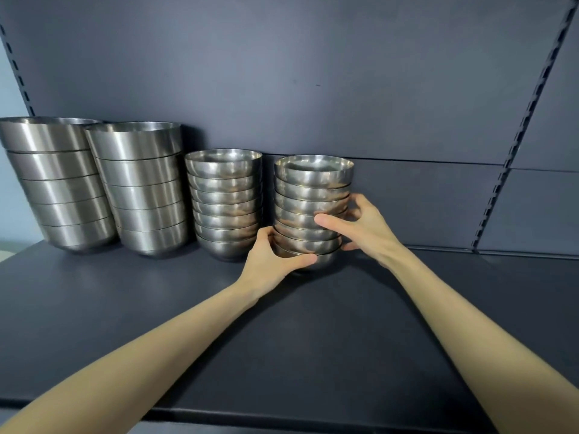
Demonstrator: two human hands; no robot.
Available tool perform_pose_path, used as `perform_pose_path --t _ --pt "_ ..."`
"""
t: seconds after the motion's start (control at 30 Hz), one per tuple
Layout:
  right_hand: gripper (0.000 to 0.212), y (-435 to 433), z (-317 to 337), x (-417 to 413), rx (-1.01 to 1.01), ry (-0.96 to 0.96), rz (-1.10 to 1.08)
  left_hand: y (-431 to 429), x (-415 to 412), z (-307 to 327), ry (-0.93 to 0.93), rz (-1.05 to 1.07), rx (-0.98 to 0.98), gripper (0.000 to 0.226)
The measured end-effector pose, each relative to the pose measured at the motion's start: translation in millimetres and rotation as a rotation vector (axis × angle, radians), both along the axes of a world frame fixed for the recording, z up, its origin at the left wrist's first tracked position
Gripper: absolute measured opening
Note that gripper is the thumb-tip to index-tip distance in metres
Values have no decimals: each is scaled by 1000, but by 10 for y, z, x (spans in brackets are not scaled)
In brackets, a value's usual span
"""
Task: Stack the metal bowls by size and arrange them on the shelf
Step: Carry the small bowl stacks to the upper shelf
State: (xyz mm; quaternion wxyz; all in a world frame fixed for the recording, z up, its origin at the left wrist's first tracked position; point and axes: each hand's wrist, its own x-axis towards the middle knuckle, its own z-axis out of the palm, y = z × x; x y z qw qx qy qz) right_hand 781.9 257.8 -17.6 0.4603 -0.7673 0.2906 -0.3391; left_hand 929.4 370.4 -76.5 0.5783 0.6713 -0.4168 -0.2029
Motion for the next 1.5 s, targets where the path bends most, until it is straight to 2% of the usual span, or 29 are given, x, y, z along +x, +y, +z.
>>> perform_pose_path --t 0.13,0.27,0.53,0.63,0.93,1.27,1.5 --pt "94 -21 -19 19 13 -7 -8 -35 36 -39 6 -10 -1 102" --pt "97 -35 -42 57 36 -27 -2 -36 30 -43 -24 9 5 102" --pt "94 -73 -44 149 19 -24 -19 -30 -5 -22 -97 162 -19 87" --pt "86 -93 -53 171 11 -22 -25 -48 3 -16 -108 187 -13 84" --pt "69 -115 -46 202 0 -18 -33 -57 24 -21 -136 191 7 90" --pt "85 -82 5 191 9 41 -38 -1 -10 18 -175 120 45 88" --pt "81 38 70 108 -17 74 -60 92 4 90 -337 67 162 91"
